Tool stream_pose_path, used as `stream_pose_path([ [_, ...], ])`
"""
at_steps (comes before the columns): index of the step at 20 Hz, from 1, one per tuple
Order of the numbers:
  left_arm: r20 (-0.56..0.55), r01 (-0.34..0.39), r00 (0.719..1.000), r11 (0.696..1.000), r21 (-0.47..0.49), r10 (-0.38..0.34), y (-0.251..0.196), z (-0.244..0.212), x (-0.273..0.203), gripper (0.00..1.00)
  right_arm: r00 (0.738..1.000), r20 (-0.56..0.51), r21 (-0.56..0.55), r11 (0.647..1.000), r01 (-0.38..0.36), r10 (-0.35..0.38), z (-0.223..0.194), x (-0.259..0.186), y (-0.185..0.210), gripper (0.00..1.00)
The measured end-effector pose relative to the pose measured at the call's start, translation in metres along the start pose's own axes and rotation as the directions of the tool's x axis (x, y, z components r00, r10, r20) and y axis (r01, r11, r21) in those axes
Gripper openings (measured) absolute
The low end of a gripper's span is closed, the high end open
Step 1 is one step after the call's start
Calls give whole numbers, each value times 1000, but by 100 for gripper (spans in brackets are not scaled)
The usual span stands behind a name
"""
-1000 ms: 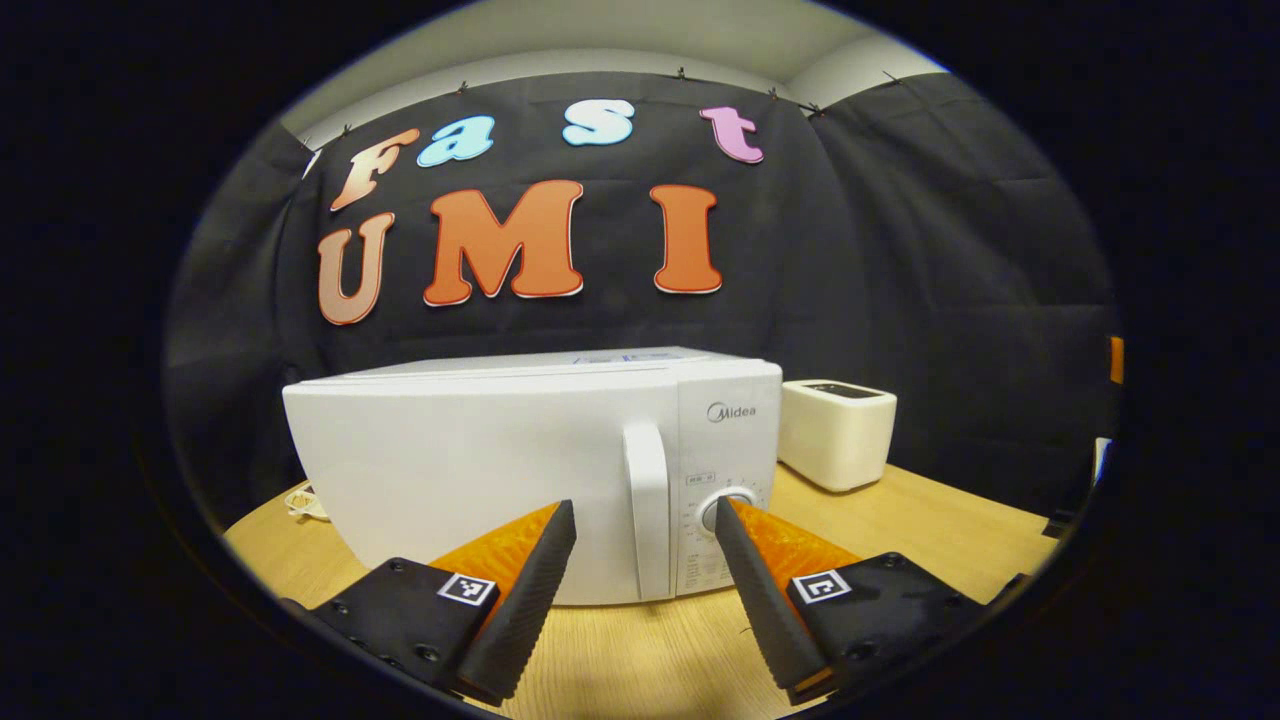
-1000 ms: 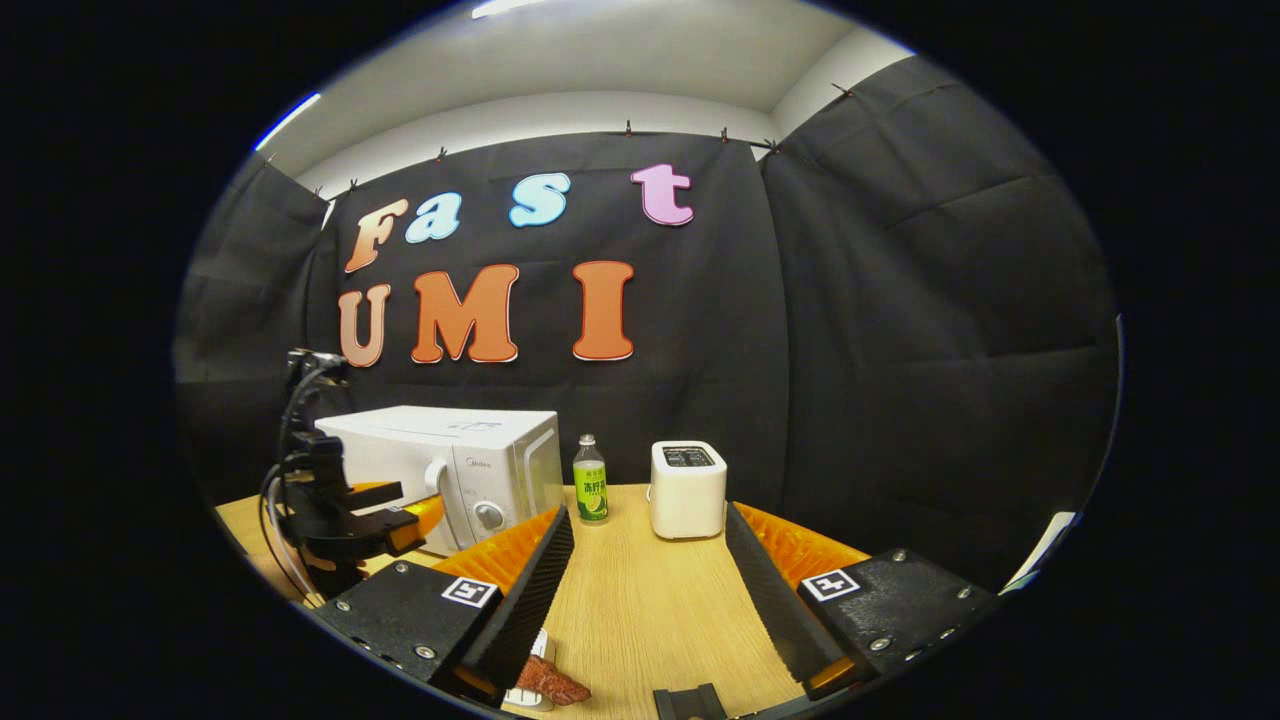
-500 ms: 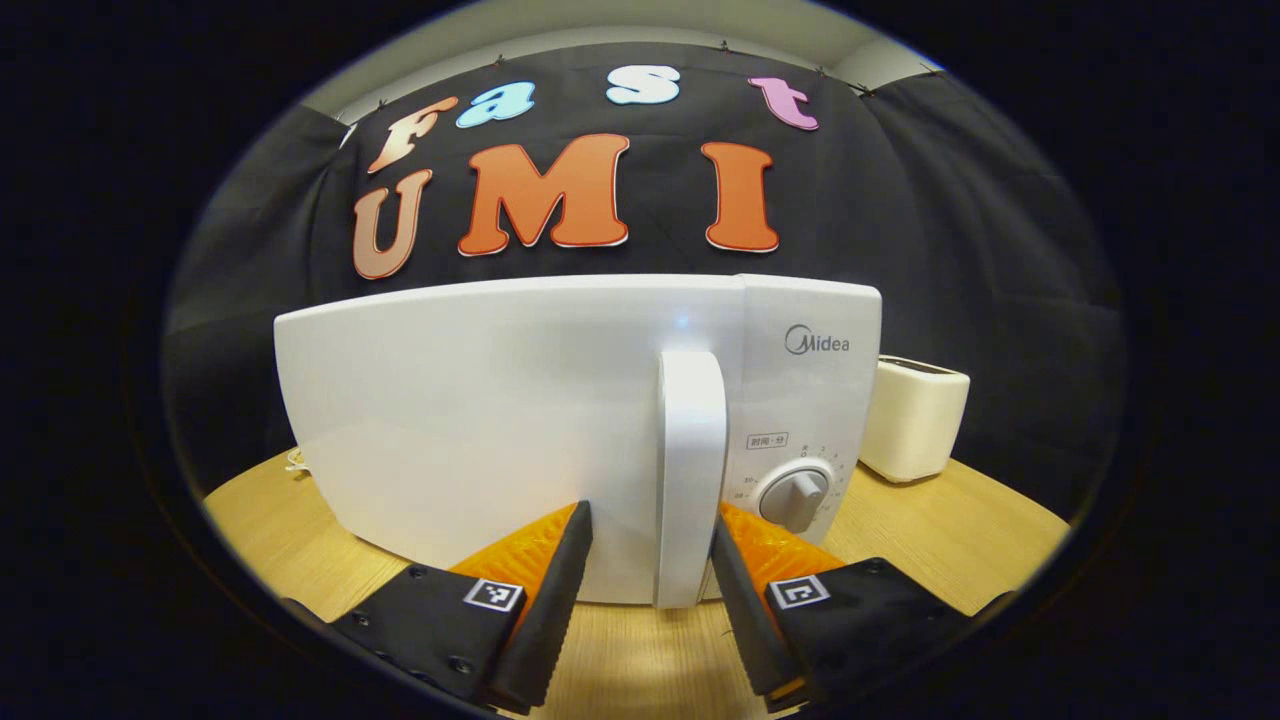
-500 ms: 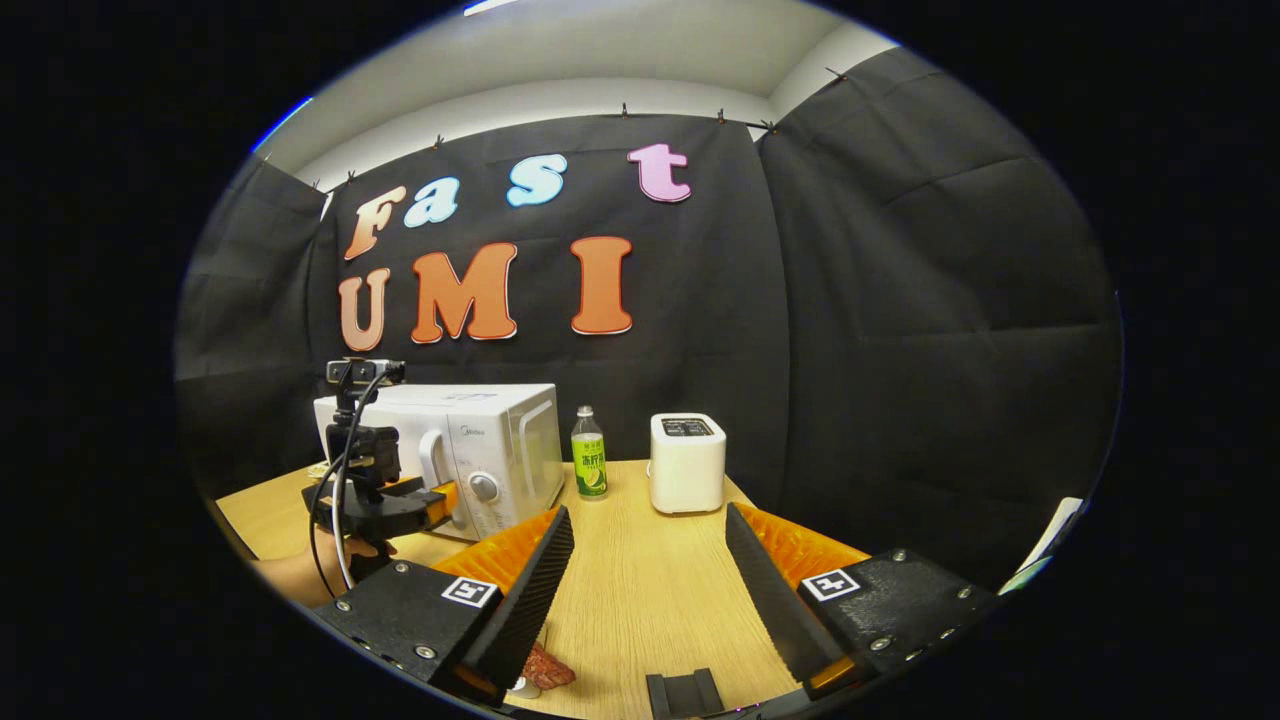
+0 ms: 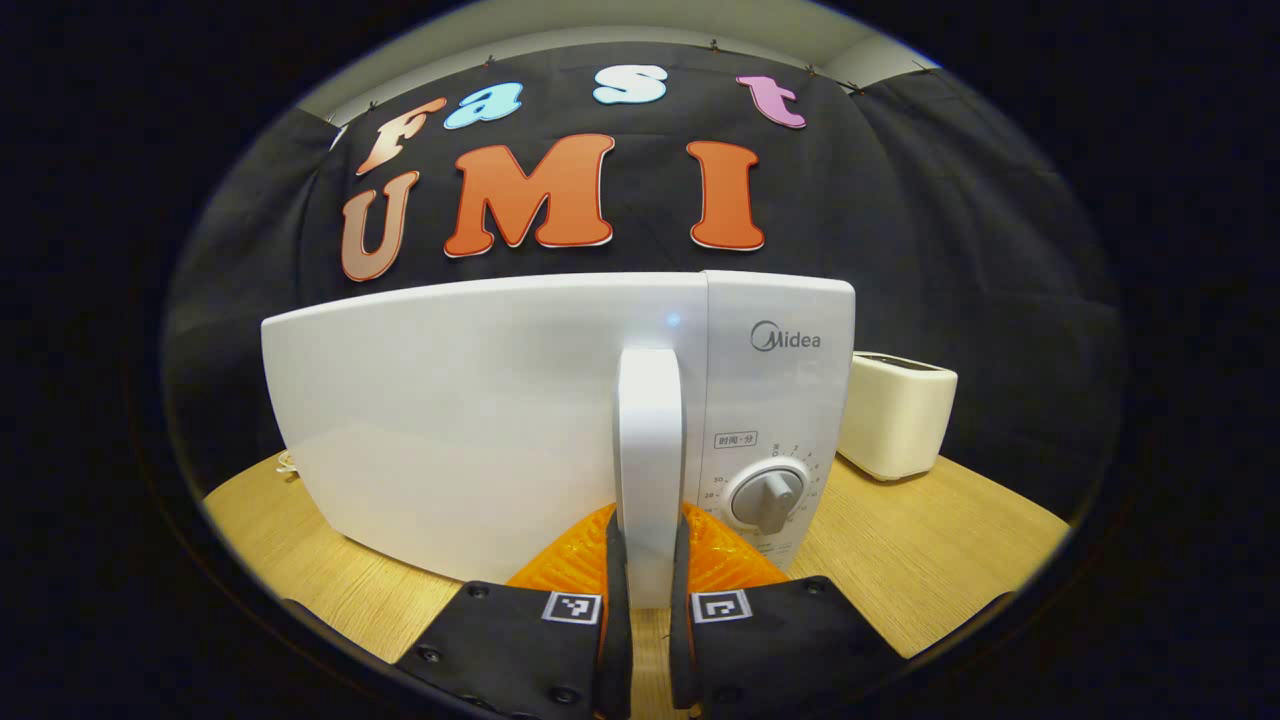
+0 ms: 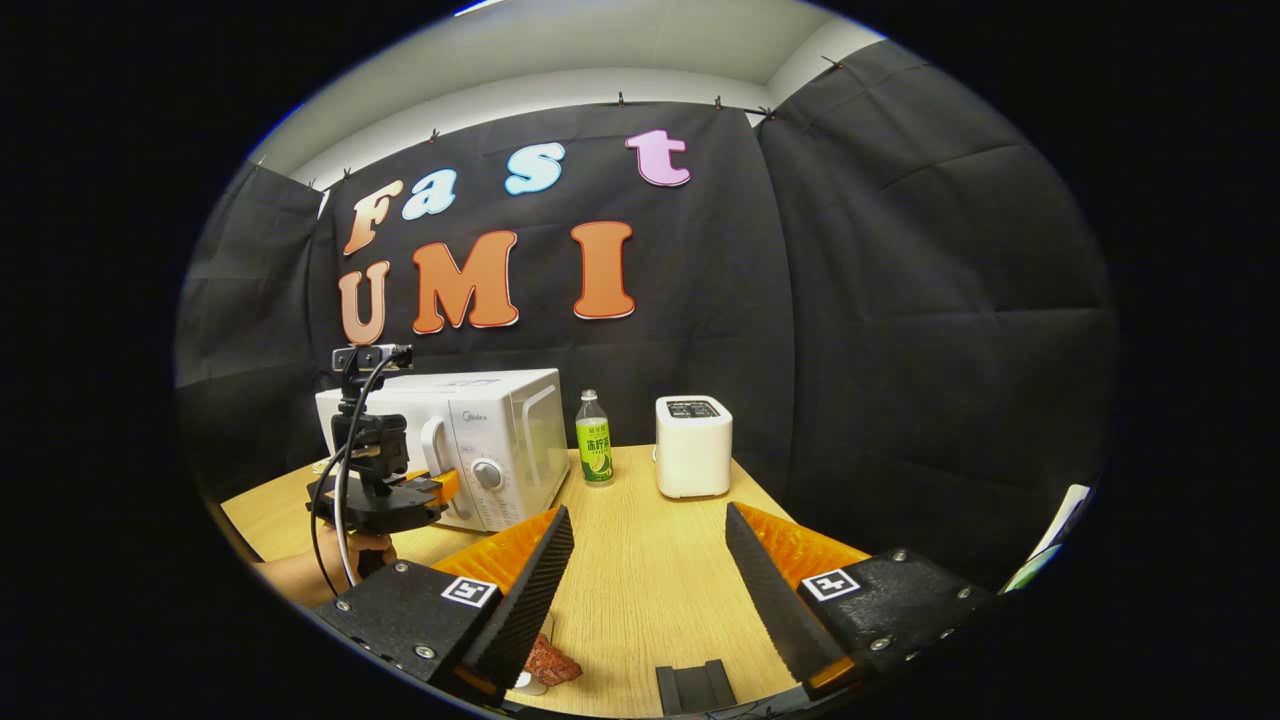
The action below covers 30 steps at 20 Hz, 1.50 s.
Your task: Open the microwave oven with the left hand, put the food in, and close the microwave oven.
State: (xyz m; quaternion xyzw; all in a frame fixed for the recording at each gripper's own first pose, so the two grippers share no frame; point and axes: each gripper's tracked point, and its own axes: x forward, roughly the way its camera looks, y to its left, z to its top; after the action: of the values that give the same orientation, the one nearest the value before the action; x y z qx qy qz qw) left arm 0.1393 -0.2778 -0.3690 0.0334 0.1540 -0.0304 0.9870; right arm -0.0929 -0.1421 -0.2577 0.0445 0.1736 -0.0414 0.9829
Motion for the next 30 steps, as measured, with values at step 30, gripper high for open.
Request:
stream_pose_path([
  [30,54,47,997,999,-8,-46,20,-18,-98,14,996,-71,79,995,-55,61,-32,-4,23,95],
])
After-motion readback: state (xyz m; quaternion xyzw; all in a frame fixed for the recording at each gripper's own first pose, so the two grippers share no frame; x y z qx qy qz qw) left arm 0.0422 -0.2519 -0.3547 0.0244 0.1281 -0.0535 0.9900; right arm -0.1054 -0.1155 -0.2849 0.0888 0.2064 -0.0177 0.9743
